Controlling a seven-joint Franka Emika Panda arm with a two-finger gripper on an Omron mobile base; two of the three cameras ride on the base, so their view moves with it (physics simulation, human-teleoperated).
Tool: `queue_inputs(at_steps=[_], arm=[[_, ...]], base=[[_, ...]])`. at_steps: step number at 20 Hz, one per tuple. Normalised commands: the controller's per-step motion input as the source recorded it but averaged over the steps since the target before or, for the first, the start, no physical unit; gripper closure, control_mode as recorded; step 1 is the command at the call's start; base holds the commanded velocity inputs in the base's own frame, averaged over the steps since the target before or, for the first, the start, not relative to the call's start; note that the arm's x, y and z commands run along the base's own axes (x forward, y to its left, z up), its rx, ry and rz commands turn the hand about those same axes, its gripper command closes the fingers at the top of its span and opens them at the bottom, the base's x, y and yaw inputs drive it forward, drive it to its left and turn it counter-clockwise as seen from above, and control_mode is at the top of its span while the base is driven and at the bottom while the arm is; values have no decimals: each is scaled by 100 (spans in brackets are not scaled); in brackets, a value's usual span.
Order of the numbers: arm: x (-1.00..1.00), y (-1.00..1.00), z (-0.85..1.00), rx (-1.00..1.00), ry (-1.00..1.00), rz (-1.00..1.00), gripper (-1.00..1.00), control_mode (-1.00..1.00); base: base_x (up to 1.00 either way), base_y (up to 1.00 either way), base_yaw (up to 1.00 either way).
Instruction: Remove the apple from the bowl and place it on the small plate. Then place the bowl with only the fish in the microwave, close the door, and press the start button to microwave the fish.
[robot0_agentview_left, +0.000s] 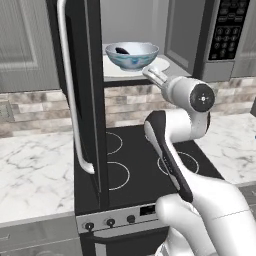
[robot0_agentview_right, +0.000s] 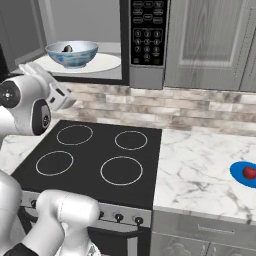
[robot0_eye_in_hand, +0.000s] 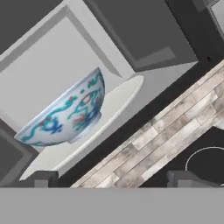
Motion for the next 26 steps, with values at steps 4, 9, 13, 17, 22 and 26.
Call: queue_inputs(at_steps=[4, 9, 13, 17, 22, 26], arm=[[-6, -18, -9, -29, -12, 2, -100, -100], [-22, 0, -19, -28, -20, 5, -100, -100], [-33, 16, -12, -29, -15, -4, -100, -100], [-25, 47, -3, -23, -2, -22, -100, -100], [-13, 58, 0, -23, 0, -28, -100, -100], [-1, 51, -8, -25, 0, -22, -100, -100]], base=[[0, 0, 0], [0, 0, 0], [0, 0, 0], [0, 0, 0], [0, 0, 0], [0, 0, 0]])
